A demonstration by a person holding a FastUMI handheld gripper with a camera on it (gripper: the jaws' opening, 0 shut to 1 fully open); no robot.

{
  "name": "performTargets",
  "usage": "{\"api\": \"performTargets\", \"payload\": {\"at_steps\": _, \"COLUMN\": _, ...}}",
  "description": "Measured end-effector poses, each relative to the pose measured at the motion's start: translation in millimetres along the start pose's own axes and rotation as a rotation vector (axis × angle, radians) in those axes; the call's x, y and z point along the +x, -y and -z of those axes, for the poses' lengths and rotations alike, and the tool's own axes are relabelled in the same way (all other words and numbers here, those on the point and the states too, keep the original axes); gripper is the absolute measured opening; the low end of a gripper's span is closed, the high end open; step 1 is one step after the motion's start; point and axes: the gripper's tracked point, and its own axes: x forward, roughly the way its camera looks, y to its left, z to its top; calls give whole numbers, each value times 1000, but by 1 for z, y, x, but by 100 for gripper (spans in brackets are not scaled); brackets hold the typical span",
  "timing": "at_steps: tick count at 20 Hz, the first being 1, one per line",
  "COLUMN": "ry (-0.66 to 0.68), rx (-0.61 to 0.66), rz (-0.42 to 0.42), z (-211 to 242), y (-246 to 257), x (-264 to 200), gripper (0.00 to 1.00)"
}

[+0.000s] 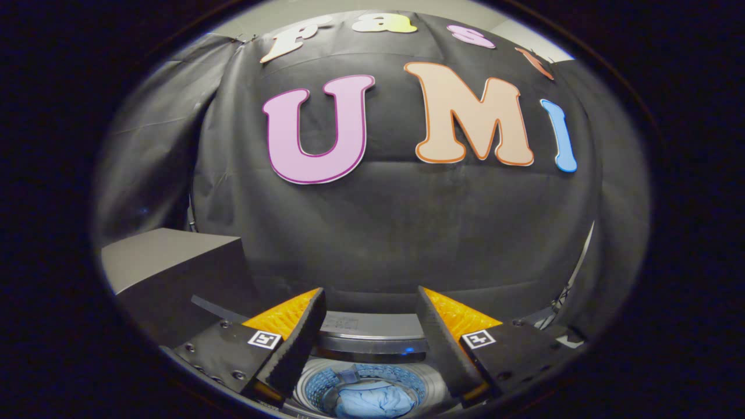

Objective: Put the clothes into the washing machine and then close the washing machine lid.

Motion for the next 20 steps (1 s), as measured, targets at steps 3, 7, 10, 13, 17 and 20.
{"api": "performTargets", "payload": {"at_steps": 3, "ry": 24, "rx": 13, "rz": 6, "z": -4, "y": -1, "x": -5, "gripper": 97}}
{"api": "performTargets", "payload": {"at_steps": 7, "ry": 53, "rx": -10, "rz": -13, "z": -6, "y": -1, "x": -8, "gripper": 97}}
{"api": "performTargets", "payload": {"at_steps": 10, "ry": 70, "rx": -28, "rz": -27, "z": -9, "y": -1, "x": -12, "gripper": 97}}
{"api": "performTargets", "payload": {"at_steps": 13, "ry": 75, "rx": -51, "rz": -34, "z": -10, "y": 2, "x": -19, "gripper": 97}}
{"api": "performTargets", "payload": {"at_steps": 17, "ry": 78, "rx": -36, "rz": -79, "z": -14, "y": -4, "x": -35, "gripper": 97}}
{"api": "performTargets", "payload": {"at_steps": 20, "ry": 94, "rx": -40, "rz": -96, "z": -20, "y": -4, "x": -49, "gripper": 97}}
